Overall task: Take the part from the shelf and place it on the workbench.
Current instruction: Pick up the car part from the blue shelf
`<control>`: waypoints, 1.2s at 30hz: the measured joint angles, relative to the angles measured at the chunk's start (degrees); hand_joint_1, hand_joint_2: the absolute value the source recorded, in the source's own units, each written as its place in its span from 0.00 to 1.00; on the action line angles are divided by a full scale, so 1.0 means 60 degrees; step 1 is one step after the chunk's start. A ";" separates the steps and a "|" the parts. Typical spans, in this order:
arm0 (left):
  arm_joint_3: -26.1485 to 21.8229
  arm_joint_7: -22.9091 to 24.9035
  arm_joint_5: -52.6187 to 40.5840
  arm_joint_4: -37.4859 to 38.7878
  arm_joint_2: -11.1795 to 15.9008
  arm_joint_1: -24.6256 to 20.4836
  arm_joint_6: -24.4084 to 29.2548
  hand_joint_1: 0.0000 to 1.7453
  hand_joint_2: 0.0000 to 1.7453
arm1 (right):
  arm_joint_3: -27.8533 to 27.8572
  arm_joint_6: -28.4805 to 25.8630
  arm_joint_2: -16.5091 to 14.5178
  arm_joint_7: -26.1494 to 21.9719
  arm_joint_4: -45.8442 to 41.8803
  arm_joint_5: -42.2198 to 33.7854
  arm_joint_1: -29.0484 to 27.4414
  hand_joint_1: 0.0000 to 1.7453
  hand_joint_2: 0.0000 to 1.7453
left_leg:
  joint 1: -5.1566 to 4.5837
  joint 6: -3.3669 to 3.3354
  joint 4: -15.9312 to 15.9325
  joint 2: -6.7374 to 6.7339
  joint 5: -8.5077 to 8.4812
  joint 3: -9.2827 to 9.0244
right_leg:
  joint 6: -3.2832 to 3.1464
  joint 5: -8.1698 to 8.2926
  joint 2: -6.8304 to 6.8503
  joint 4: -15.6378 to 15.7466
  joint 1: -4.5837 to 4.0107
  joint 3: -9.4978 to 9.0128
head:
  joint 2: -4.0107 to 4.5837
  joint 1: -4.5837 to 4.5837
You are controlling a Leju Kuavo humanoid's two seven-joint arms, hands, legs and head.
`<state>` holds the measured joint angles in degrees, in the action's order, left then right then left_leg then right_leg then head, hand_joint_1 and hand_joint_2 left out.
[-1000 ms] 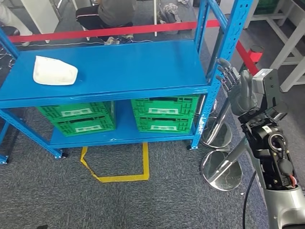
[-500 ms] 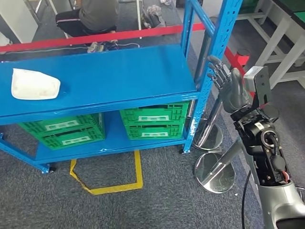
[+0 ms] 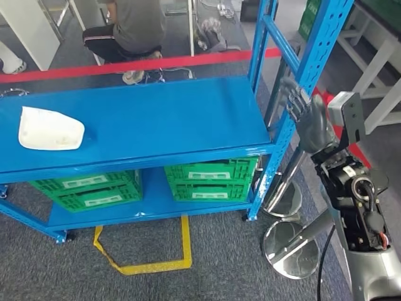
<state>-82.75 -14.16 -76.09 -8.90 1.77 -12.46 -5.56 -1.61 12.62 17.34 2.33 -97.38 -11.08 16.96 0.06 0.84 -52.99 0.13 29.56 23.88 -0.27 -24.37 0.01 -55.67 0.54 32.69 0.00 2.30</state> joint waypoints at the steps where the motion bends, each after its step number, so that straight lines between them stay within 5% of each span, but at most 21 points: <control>1: 0.0000 -0.0005 0.0001 0.0001 -0.0008 -0.0012 0.0004 0.00 0.00 | 0.0001 0.0003 -0.0001 -0.0005 -0.0007 0.0000 0.0032 0.00 0.00 | 0.0014 0.0037 -0.0184 -0.0003 -0.0011 0.0039 | -0.0067 -0.0014 -0.0013 0.0041 0.0016 -0.0092 | 0.0000 -0.0015; 3: 0.0000 -0.0015 0.0002 0.0003 -0.0021 -0.0043 0.0012 0.00 0.00 | -0.0004 0.0024 -0.0004 -0.0016 -0.0020 0.0000 0.0075 0.00 0.00 | 0.0046 0.0114 -0.1082 0.0002 0.0114 0.0546 | -0.0156 -0.0064 -0.0025 0.0116 0.0039 -0.0284 | 0.0000 -0.0093; 6: 0.0000 -0.0015 0.0001 0.0003 -0.0031 -0.0031 0.0022 0.00 0.00 | -0.0014 0.0057 -0.0013 -0.0016 -0.0018 0.0000 0.0059 0.00 0.00 | 0.0070 0.0234 -0.2808 0.0003 0.0749 0.1929 | -0.0207 -0.0199 -0.0061 0.0150 0.0036 -0.0447 | 0.0000 -0.0187; 8: 0.0000 -0.0015 0.0002 0.0001 -0.0033 -0.0013 0.0024 0.00 0.00 | -0.0015 0.0063 -0.0019 -0.0017 -0.0015 0.0000 0.0052 0.00 0.00 | 0.0077 0.0249 -0.2690 0.0003 0.0565 0.2321 | -0.0197 -0.0325 -0.0094 0.0149 0.0037 -0.0581 | 0.0000 -0.0212; 10: 0.0000 -0.0016 0.0002 0.0000 -0.0030 -0.0009 0.0026 0.00 0.00 | -0.0016 0.0067 -0.0025 -0.0019 -0.0013 0.0000 0.0054 0.00 0.00 | 0.0080 0.0215 -0.1406 0.0004 -0.0477 0.2082 | -0.0153 -0.0461 -0.0111 0.0156 0.0039 -0.0743 | 0.0000 -0.0238; 12: 0.0000 -0.0015 0.0003 0.0001 -0.0031 -0.0016 0.0030 0.00 0.00 | -0.0018 0.0071 -0.0030 -0.0021 -0.0007 0.0000 0.0065 0.00 0.00 | 0.0047 0.0124 -0.0416 0.0001 -0.1039 0.1806 | -0.0070 -0.0574 -0.0142 0.0165 0.0018 -0.0842 | 0.0000 -0.0272; 14: 0.0000 -0.0015 0.0005 0.0002 -0.0036 -0.0013 0.0035 0.00 0.00 | -0.0019 0.0075 -0.0036 -0.0024 -0.0002 0.0000 0.0075 0.00 0.00 | 0.0019 0.0013 -0.0263 0.0009 -0.1073 0.1763 | 0.0022 -0.0667 -0.0163 0.0169 -0.0013 -0.0865 | 0.0000 -0.0280; 18: 0.0000 -0.0015 0.0011 0.0002 -0.0047 -0.0019 0.0037 0.00 0.00 | -0.0013 0.0077 -0.0038 -0.0040 -0.0002 0.0000 0.0083 0.00 0.00 | 0.0026 0.0065 -0.0236 0.0049 -0.1237 0.1733 | -0.0348 -0.0708 -0.0136 0.0192 -0.0053 -0.0910 | 0.0000 -0.0209; 19: 0.0000 -0.0015 0.0014 0.0002 -0.0047 -0.0022 0.0037 0.00 0.00 | -0.0012 0.0077 -0.0038 -0.0043 -0.0002 0.0000 0.0087 0.00 0.00 | 0.0017 0.0026 -0.0236 0.0053 -0.1227 0.1733 | -0.0370 -0.0710 -0.0133 0.0219 -0.0055 -0.0925 | 0.0000 -0.0178; 22: 0.0000 -0.0015 0.0023 0.0004 -0.0051 -0.0023 0.0037 0.00 0.00 | -0.0013 0.0079 -0.0039 -0.0057 -0.0002 0.0000 0.0089 0.00 0.00 | 0.0004 -0.0039 -0.0240 0.0058 -0.1189 0.1732 | -0.0322 -0.0706 -0.0130 0.0304 -0.0054 -0.0966 | 0.0000 -0.0086; 27: 0.0000 -0.0015 0.0052 0.0003 -0.0055 -0.0022 0.0056 0.00 0.00 | -0.0016 0.0109 -0.0042 -0.0133 0.0008 -0.0003 0.0104 0.00 0.00 | -0.0024 -0.0094 -0.0247 0.0059 -0.1170 0.1733 | 0.0058 -0.0697 -0.0132 0.0385 -0.0006 -0.1001 | 0.0000 -0.0007; 36: 0.0000 -0.0015 0.0055 0.0001 -0.0051 -0.0019 0.0102 0.00 0.00 | -0.0100 0.0369 -0.0044 -0.0312 0.0122 -0.0029 0.0165 0.00 0.00 | -0.0043 -0.0110 -0.0258 0.0066 -0.1175 0.1729 | 0.0130 -0.0680 -0.0131 0.0392 -0.0010 -0.1012 | 0.0000 -0.0073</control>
<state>-82.75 -14.25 -75.77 -8.89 1.46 -12.57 -4.95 -2.21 14.83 17.08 0.46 -96.65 -11.26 17.95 -0.19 0.18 -54.54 0.52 22.51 34.25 0.51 -28.45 -0.78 -53.32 0.47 26.62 0.00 1.86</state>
